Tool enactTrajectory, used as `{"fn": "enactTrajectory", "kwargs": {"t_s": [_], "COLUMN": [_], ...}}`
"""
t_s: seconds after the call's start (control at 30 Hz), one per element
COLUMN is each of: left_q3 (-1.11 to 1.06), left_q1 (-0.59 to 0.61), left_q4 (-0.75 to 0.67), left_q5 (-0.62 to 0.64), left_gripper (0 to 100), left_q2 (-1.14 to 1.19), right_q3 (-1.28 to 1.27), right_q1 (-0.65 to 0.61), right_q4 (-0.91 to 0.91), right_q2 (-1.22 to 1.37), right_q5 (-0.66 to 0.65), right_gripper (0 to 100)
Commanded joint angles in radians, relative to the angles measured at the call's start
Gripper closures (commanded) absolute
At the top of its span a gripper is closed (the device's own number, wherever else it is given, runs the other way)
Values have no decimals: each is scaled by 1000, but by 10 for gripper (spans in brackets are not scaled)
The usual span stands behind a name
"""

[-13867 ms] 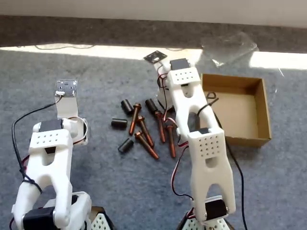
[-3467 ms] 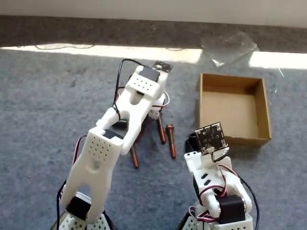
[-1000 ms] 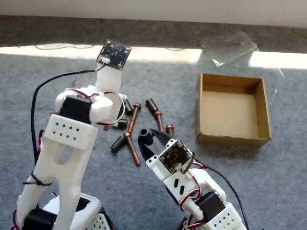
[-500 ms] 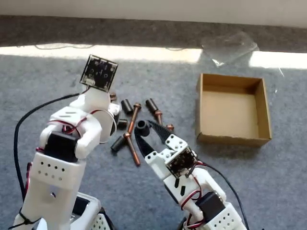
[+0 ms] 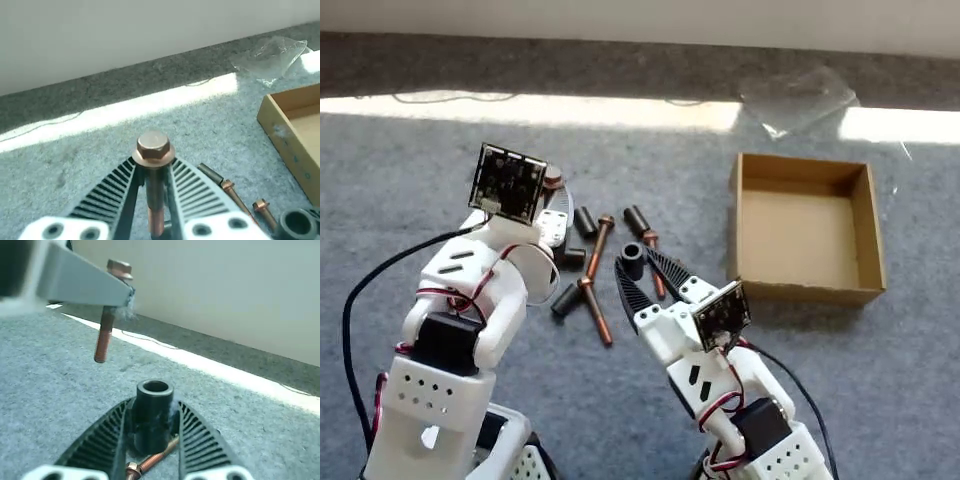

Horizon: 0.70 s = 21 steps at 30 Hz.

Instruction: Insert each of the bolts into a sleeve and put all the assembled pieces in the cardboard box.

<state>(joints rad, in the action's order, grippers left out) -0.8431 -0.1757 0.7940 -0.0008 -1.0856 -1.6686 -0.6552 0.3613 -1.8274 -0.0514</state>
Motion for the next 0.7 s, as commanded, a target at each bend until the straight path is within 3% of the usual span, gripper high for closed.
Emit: {"fn": "enactTrajectory", "kwargs": {"t_s": [0.0,0.17,0.37,0.67], "left_q3": [18,21,56,59], "left_q1": [7,2,-76,-217], "left_q4": [-106,-175,-183,-187], "left_q5": [-3,6,233,252], "left_gripper": [996,996,996,996], "left_q2": [-31,-30,-30,-35], "right_q3": [-25,-64,-71,-71], "right_q1": [16,16,18,19], "right_q4": [-1,-5,-5,-5], "right_q2": [-8,-8,-8,-8], "right_q5": [6,3,3,2], "right_gripper": [995,995,995,995]}}
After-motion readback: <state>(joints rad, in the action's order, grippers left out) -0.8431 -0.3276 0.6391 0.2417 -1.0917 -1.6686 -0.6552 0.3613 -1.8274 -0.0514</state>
